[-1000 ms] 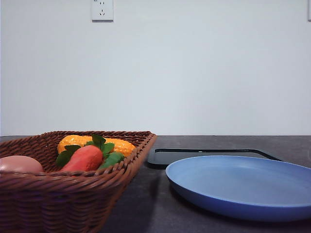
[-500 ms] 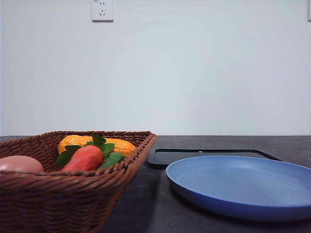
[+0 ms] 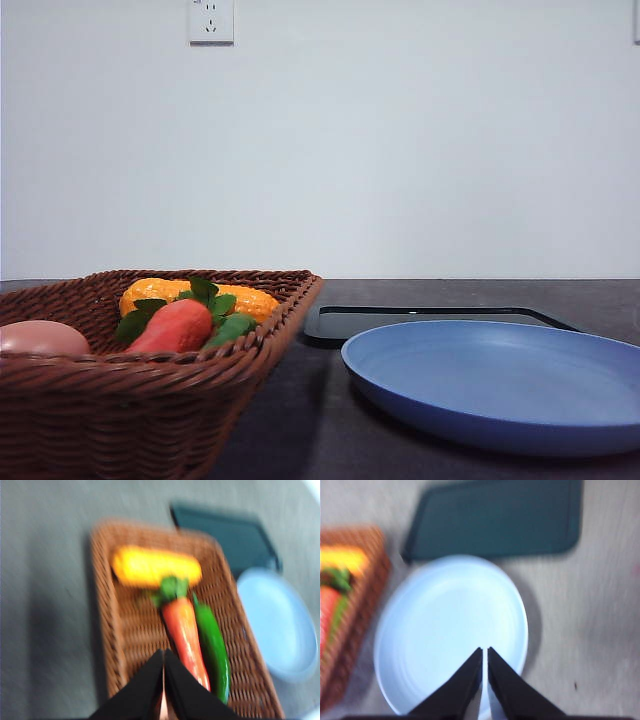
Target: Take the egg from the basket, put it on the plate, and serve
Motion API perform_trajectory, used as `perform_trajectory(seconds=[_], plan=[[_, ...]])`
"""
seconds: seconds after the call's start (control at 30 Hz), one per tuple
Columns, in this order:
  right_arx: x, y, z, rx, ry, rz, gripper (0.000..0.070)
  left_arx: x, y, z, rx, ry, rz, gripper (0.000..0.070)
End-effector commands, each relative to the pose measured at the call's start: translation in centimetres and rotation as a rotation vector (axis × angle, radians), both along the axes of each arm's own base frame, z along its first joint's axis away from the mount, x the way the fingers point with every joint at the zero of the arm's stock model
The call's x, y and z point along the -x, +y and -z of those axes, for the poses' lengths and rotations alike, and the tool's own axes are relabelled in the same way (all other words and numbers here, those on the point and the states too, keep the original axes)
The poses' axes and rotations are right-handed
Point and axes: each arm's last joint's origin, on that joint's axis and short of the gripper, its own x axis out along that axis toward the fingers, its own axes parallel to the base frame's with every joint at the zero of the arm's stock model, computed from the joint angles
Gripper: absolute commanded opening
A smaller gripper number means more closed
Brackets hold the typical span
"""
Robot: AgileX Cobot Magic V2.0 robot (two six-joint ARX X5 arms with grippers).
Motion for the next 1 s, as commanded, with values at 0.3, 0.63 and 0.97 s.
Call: perform_trajectory(seconds=[0.3,0.63,0.97], plan=[[-2.9,0.2,2.2,0.029,0.169,-0.013,0.0233,-1.8,-1.8,0.7,-0.011,0.082,0.137,0.0340],[-6.6,0.5,5.5,0.023,0.258,-0.010,0.0232,-2.1,-2.0,0.6,-0.007,0.055,0.146,0.0340],[-8.1,0.9,8.2,0.005,0.358,-0.033,0.0116,-2.2,-2.0,0.4,-0.004,0.033,0.146,0.0340]])
